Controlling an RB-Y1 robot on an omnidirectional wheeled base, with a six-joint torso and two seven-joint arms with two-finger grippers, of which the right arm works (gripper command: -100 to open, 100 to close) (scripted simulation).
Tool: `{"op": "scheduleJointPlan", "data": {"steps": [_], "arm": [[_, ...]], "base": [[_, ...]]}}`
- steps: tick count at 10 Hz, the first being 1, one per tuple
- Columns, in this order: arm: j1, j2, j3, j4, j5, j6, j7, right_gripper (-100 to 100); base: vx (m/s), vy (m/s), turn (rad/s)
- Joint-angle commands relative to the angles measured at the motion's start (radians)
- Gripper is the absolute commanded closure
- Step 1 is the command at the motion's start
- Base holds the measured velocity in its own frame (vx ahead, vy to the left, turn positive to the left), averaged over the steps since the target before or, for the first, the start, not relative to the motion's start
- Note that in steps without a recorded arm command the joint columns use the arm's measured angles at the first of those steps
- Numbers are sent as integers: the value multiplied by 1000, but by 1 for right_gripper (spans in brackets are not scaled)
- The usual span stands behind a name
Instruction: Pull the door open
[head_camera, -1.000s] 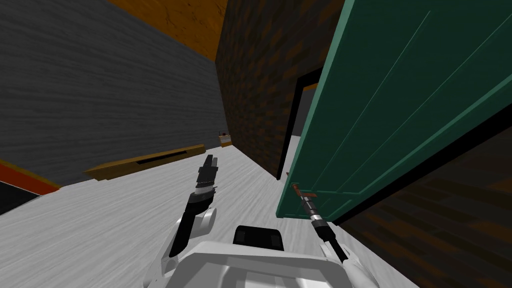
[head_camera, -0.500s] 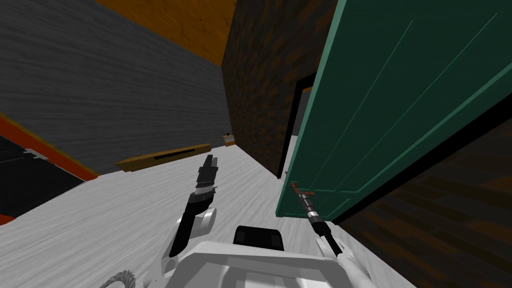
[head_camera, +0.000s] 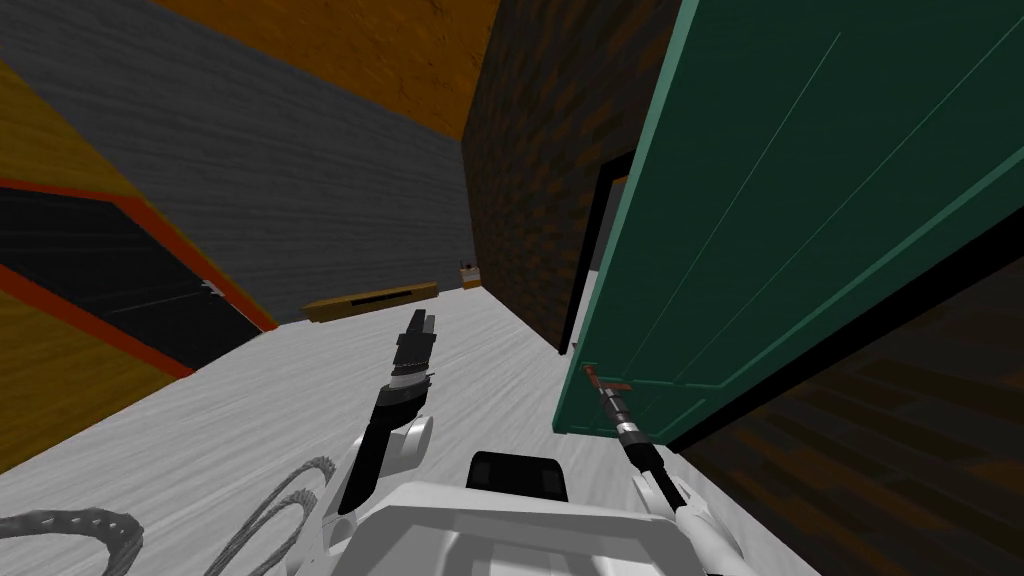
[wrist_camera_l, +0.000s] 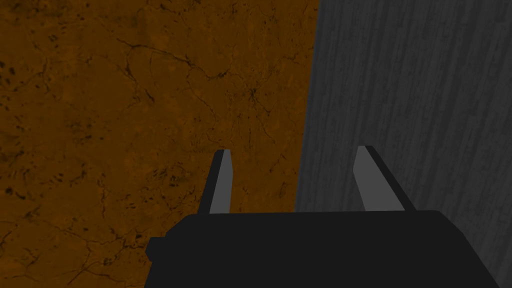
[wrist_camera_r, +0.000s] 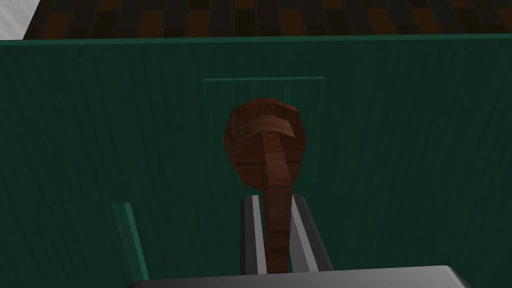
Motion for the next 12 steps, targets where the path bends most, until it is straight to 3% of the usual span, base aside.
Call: {"op": "scheduleJointPlan", "data": {"steps": [1,8,12], "arm": [[-11,5,4,21,-4,-11,3,100],[-24,1,4,41,-25,-15,9,100],[-6,3,5,17,-8,-11,0,100]], "base": [[-207,-113,246],[-185,-92,162],[-133,-31,93]]}}
